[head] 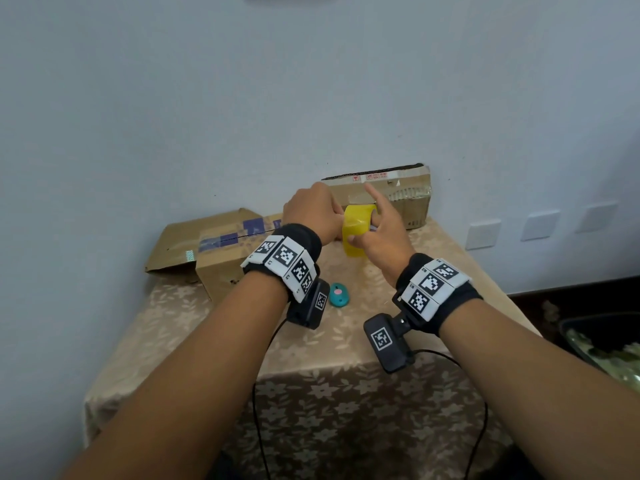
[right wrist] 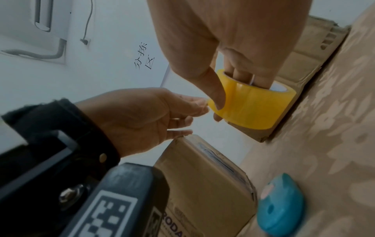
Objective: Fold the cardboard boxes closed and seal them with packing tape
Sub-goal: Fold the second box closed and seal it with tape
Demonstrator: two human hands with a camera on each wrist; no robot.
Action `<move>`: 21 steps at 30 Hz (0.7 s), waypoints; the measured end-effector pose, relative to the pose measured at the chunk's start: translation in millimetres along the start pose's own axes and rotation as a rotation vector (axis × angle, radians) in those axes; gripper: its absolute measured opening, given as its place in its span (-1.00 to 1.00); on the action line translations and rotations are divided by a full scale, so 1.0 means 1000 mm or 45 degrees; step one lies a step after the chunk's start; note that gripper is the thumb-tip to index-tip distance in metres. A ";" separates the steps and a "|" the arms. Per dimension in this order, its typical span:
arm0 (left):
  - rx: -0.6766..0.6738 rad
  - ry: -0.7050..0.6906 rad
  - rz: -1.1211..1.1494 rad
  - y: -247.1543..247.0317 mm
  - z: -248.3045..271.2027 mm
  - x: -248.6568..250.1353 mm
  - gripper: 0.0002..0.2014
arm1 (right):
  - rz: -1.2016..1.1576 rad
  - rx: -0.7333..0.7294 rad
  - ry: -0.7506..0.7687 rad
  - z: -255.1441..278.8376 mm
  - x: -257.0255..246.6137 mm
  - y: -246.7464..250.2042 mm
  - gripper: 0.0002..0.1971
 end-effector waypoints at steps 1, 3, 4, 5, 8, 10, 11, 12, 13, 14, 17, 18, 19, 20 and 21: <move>0.021 0.002 -0.018 0.001 0.001 0.001 -0.92 | 0.009 0.005 0.010 -0.002 0.001 0.000 0.04; 0.049 0.001 -0.042 0.001 0.005 0.002 -0.90 | 0.028 -0.004 0.009 -0.003 0.000 -0.001 0.02; 0.061 -0.003 -0.050 0.001 0.007 0.003 -0.88 | 0.039 -0.002 0.005 -0.003 0.000 -0.001 0.01; 0.071 -0.008 -0.044 0.001 0.009 0.003 -0.86 | 0.055 0.011 0.001 -0.003 0.000 -0.001 -0.01; 0.070 -0.037 0.127 0.003 0.010 0.007 -0.81 | 0.158 0.058 -0.012 -0.004 0.001 0.000 -0.03; 0.030 -0.097 0.209 0.003 0.011 0.013 -0.87 | 0.201 0.094 -0.036 -0.005 0.003 0.005 -0.05; 0.009 -0.119 0.213 0.003 0.012 0.015 -0.90 | 0.187 0.092 -0.051 -0.005 0.003 0.006 -0.07; -0.007 -0.132 0.209 0.003 0.012 0.016 -0.90 | 0.163 0.084 -0.053 -0.004 0.003 0.007 -0.08; -0.023 -0.117 0.210 0.003 0.012 0.013 -0.84 | 0.142 0.075 -0.054 -0.004 0.004 0.007 -0.11; -0.038 -0.097 0.215 0.003 0.011 0.010 -0.72 | 0.125 0.048 -0.060 -0.001 0.004 0.006 -0.14; -0.060 -0.014 0.235 0.005 0.009 0.004 -0.74 | 0.148 -0.006 -0.030 0.000 0.004 0.003 -0.27; -0.051 -0.009 0.252 0.007 0.009 0.005 -0.91 | 0.157 -0.014 -0.018 0.000 0.003 0.002 -0.33; -0.039 -0.016 0.266 0.010 0.009 0.005 -0.94 | 0.167 -0.013 -0.013 -0.001 0.002 0.002 -0.36; -0.032 -0.024 0.275 0.011 0.009 0.006 -0.86 | 0.173 -0.015 -0.015 0.000 0.001 0.002 -0.38; -0.037 -0.009 0.295 0.011 0.008 0.004 -0.83 | 0.180 -0.008 -0.016 0.000 0.000 0.002 -0.38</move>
Point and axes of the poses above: each hand's wrist, its own z-axis away from the middle knuckle, its own y-axis out of the back of the hand, x = y × z, the point moved 9 cm from there along -z, towards the middle knuckle, and after that the axes turned 14 degrees about z, right-handed, at the moved point
